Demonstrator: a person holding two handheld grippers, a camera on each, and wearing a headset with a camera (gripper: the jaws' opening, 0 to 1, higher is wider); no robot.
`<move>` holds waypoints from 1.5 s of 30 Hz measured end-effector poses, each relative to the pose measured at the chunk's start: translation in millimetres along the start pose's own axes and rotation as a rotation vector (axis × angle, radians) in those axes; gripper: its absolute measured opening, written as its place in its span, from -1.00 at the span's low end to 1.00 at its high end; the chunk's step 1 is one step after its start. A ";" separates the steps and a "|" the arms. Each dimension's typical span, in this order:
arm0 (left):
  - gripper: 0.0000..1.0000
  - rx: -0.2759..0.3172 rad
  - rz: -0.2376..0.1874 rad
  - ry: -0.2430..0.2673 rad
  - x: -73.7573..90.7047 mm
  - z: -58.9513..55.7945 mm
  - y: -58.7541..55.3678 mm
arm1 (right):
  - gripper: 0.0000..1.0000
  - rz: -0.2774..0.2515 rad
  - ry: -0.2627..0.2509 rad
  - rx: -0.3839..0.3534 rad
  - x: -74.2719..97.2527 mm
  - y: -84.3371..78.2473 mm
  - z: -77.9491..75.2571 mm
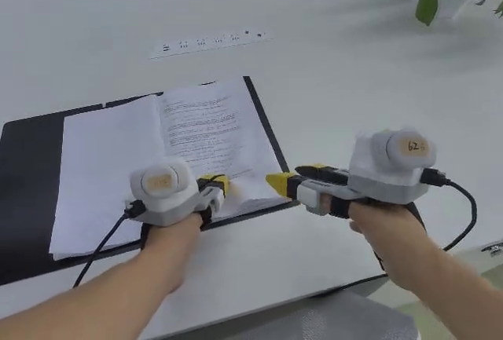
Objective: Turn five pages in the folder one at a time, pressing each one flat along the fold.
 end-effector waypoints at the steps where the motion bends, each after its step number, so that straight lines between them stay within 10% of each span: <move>1: -1.00 0.005 -0.002 -0.001 -0.2 0.3 0.1 | -0.27 -0.002 0.004 0.005 -5.9 1.0 -1.8; 12: -1.00 0.012 -0.012 0.002 -2.9 1.9 -0.2 | -0.39 0.064 0.031 -0.048 -27.8 -9.9 -12.4; 19: -1.00 0.003 -0.011 0.004 -3.5 1.5 -0.6 | -0.99 0.075 0.014 -0.080 -20.3 -14.2 -12.8; 32: -1.00 0.011 -0.029 -0.001 4.4 -1.1 5.3 | -1.00 0.026 0.036 -0.133 -11.4 -0.8 -1.2; 45: -0.90 -0.030 -0.069 0.028 48.0 15.3 17.7 | -1.00 -0.071 0.125 -0.179 2.9 25.0 33.6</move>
Point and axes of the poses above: the centre of the closed fingertips' face, and the gripper's own axes: x roughly backward along the fingers, z roughly to its left, y roughly out of its top, the point moved 2 cm from there along x, roughly backward along the fingers, and after that the axes turned 8 degrees about z, right-handed, at the moved point
